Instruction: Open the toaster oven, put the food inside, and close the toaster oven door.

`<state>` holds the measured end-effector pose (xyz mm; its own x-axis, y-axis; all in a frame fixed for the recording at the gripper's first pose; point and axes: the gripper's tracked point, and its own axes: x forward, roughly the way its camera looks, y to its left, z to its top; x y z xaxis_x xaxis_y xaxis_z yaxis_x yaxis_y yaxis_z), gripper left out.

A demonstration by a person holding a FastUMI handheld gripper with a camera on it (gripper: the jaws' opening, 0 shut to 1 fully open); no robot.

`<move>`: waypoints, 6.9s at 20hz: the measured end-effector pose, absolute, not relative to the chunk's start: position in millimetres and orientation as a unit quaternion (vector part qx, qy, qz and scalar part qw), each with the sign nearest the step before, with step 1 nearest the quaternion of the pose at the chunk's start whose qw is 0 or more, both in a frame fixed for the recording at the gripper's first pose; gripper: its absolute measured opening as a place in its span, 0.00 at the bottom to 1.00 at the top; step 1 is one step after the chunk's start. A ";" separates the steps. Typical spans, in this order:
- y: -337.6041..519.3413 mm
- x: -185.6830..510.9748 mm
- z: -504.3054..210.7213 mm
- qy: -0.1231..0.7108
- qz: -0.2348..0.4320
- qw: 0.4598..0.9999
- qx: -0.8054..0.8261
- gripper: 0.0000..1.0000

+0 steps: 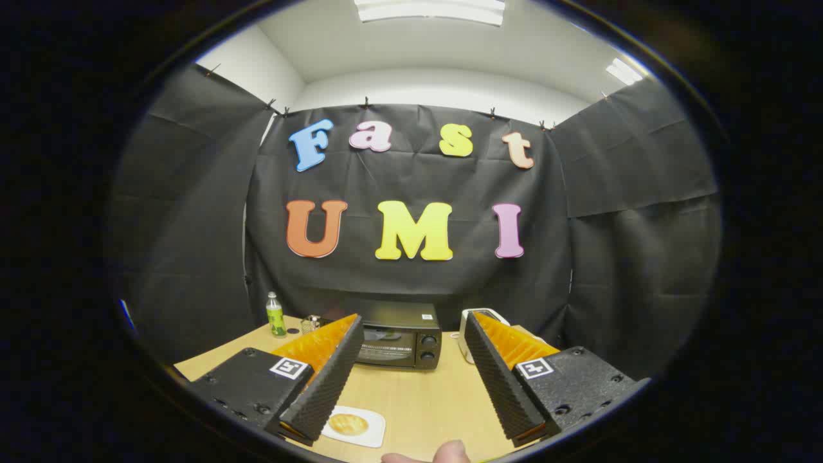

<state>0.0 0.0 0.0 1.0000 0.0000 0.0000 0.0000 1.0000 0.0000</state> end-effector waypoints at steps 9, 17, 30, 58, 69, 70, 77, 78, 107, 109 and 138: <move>-0.5 -3.3 6.0 -0.005 -0.003 1.000 -0.002 1.00; 3.0 -3.2 3.9 -0.004 0.002 1.000 0.002 1.00; 26.3 55.4 -6.3 0.039 0.034 0.998 0.034 1.00; 108.8 362.7 -169.6 0.107 0.022 0.994 0.026 1.00; 111.0 353.6 -191.3 0.101 0.030 0.994 0.033 1.00; 111.6 348.8 -186.6 0.095 0.032 0.995 0.016 1.00; 111.4 308.5 -199.8 0.106 0.031 0.994 -0.002 1.00; 111.3 300.2 -204.0 0.110 0.031 0.993 -0.007 1.00; 97.3 159.1 -211.0 0.201 0.085 0.975 0.032 1.00; 91.4 132.4 -199.9 0.181 0.080 0.979 0.055 1.00; 130.5 40.9 -339.0 0.300 0.065 0.942 0.136 0.90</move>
